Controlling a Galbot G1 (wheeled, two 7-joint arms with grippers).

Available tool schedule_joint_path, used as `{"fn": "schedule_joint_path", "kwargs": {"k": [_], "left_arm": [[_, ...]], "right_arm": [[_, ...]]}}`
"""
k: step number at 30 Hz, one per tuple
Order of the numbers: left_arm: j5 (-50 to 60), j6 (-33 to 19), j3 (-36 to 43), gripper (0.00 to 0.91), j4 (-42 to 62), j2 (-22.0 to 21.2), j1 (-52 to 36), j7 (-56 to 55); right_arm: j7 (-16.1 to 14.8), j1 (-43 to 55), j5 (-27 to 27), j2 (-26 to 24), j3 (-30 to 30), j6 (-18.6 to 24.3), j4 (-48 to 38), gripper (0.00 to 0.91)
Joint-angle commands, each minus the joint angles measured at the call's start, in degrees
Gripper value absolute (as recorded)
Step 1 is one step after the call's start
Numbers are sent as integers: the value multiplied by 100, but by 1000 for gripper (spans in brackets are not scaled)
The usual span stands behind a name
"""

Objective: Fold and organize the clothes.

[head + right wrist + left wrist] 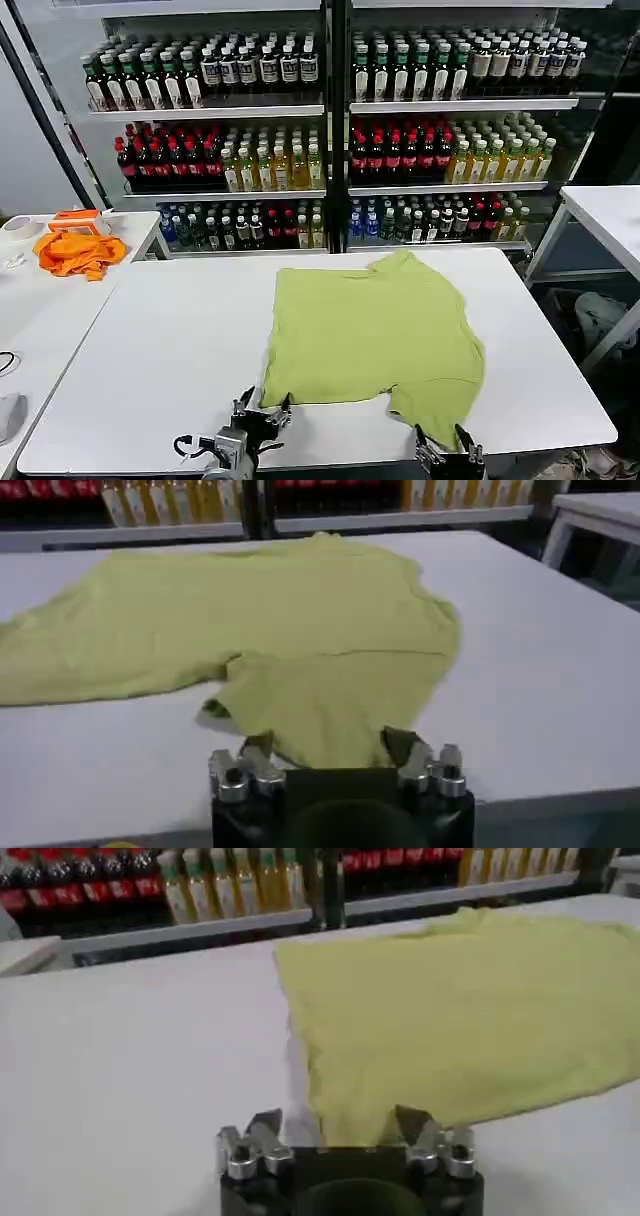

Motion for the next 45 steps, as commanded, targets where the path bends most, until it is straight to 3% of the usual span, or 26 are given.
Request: {"fn": "schedule_joint_path", "kwargs": {"k": [1,13,28,38,45], "left_arm": [[-77,192,8,20,178,19,-80,-4],[-270,135,-16,20,-55,59,21,69],[-311,30,-361,20,-1663,355,764,130],[-677,23,-461,20,-1336,669,172,195],[-709,-19,-249,20,-692,764,-504,235]], "right_arm": [[39,-25,127,21,-75,-91,-41,0],[9,-86,160,-43,27,0,216,0],[-73,-704,172,-344,532,16,1515,0],[-79,650,887,-989,976,-234,921,0],[-76,1572,1164,-1492,810,-345,226,0]]}}
